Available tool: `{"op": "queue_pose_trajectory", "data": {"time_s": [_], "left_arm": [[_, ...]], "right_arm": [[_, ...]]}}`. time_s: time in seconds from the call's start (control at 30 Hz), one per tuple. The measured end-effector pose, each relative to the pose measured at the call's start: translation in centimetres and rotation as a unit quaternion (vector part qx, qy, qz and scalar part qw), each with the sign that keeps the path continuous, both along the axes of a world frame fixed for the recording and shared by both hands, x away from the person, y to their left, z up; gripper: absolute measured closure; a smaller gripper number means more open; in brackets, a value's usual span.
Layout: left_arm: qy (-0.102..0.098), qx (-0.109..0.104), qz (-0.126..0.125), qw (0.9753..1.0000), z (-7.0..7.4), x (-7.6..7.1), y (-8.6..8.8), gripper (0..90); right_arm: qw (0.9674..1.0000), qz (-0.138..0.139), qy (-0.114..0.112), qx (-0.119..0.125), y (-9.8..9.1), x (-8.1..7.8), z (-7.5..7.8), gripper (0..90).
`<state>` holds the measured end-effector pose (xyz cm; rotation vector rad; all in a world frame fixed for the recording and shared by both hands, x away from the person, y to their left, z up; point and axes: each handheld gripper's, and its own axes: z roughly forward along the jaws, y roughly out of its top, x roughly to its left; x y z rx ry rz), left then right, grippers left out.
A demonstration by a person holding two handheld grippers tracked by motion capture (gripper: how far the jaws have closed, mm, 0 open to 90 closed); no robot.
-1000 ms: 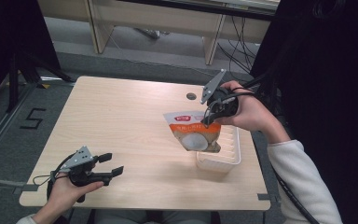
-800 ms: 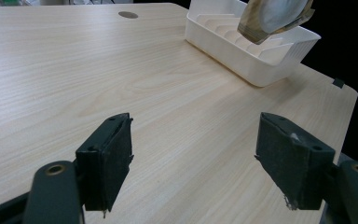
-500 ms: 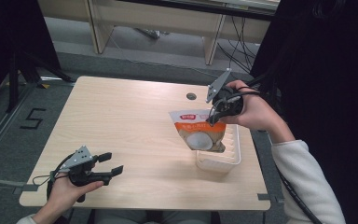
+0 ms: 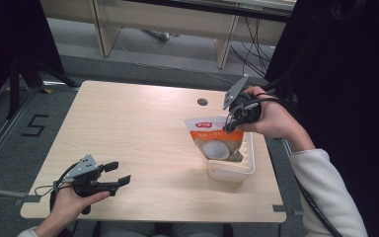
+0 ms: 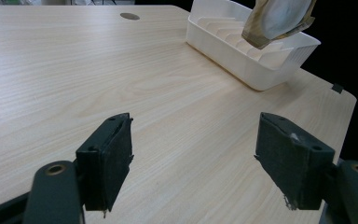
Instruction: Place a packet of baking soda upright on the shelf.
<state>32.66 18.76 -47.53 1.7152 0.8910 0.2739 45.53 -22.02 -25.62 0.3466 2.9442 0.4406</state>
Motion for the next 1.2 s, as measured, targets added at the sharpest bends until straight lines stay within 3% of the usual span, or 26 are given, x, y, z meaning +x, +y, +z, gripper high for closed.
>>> {"op": "queue_pose_trajectory", "data": {"time_s": [0.33,0.37,0.47,0.63,0.7,0.8,0.87,1.0,1.2], "left_arm": [[0.002,0.003,0.003,1.0,0.0,0.0,0.0,27.3],[0.002,-0.001,0.005,1.0,0.0,0.0,-0.1,27.3],[0.0,0.004,0.003,1.0,0.0,0.0,0.0,27.3],[0.0,-0.002,0.004,1.0,0.0,0.0,0.0,27.1],[0.0,-0.001,0.003,1.0,0.0,0.0,0.0,26.9],[0.0,0.0,0.002,1.0,0.0,0.0,0.0,26.9],[0.0,-0.001,0.003,1.0,0.0,0.0,-0.1,26.9],[-0.008,0.0,-0.006,0.9999,0.0,0.1,0.0,26.8],[0.0,-0.005,0.003,1.0,0.0,0.0,-0.1,26.8]], "right_arm": [[1.0,0.001,-0.004,-0.005,-1.0,0.1,-0.3,90.0],[0.9999,-0.011,0.0,-0.006,-1.1,0.1,-0.3,90.0],[1.0,0.001,-0.001,-0.009,-1.3,0.2,-0.5,90.0],[0.9999,-0.009,0.003,-0.009,-1.6,0.2,-0.8,90.0],[0.9999,0.003,0.001,-0.014,-1.7,0.3,-0.9,90.0],[0.9997,-0.007,-0.011,-0.019,-1.9,0.1,-0.9,90.0],[0.9997,-0.014,-0.003,-0.021,-2.0,0.1,-0.9,90.0],[0.9996,-0.013,-0.011,-0.023,-2.2,0.0,-1.0,90.0],[0.9996,-0.007,-0.008,-0.026,-2.2,0.2,-1.1,90.0]]}}
